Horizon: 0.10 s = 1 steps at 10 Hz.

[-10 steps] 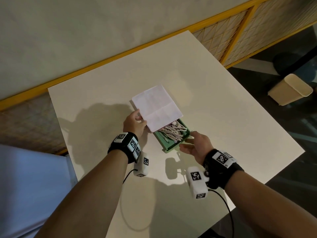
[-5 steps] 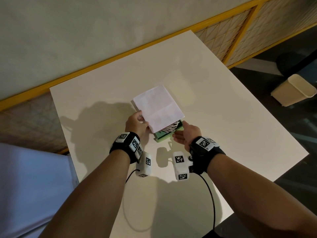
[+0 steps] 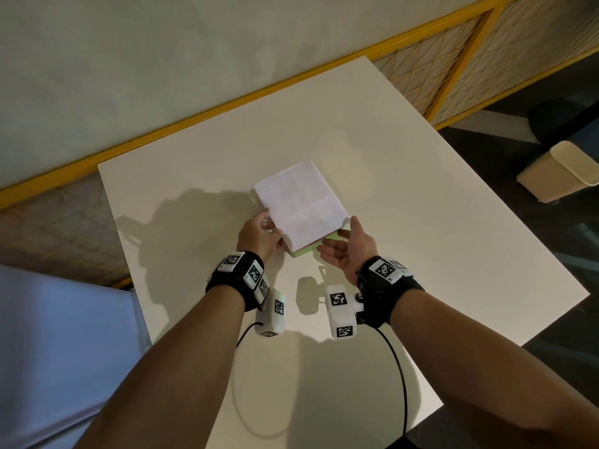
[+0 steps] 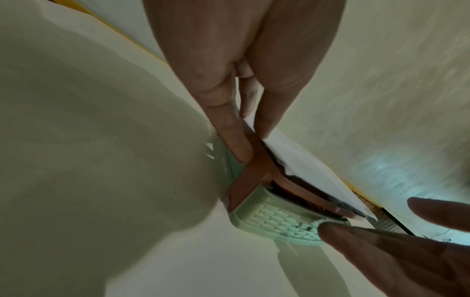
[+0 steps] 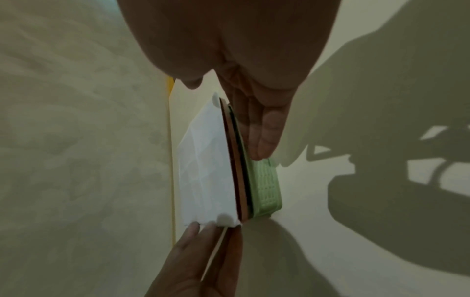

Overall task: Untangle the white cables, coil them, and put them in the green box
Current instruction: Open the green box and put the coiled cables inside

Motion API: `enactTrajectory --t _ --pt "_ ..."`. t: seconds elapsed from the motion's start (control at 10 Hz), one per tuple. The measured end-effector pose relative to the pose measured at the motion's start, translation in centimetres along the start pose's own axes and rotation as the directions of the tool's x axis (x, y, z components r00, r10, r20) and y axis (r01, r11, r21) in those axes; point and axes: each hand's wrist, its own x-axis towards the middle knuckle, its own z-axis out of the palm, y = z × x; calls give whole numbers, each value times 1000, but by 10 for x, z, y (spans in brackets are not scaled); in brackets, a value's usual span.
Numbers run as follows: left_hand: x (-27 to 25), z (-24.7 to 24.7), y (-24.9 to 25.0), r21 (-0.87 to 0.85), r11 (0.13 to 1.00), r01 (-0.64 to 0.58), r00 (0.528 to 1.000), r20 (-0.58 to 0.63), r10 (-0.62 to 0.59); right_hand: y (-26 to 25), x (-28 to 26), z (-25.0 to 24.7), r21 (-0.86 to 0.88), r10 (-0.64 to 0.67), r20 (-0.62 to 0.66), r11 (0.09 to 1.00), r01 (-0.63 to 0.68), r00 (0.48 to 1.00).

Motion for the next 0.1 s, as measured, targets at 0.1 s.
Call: enactTrajectory --t 0.1 --pt "-18 -17 2 -65 998 25 1000 -4 -25 0 -8 -16 -128 -21 43 991 26 999"
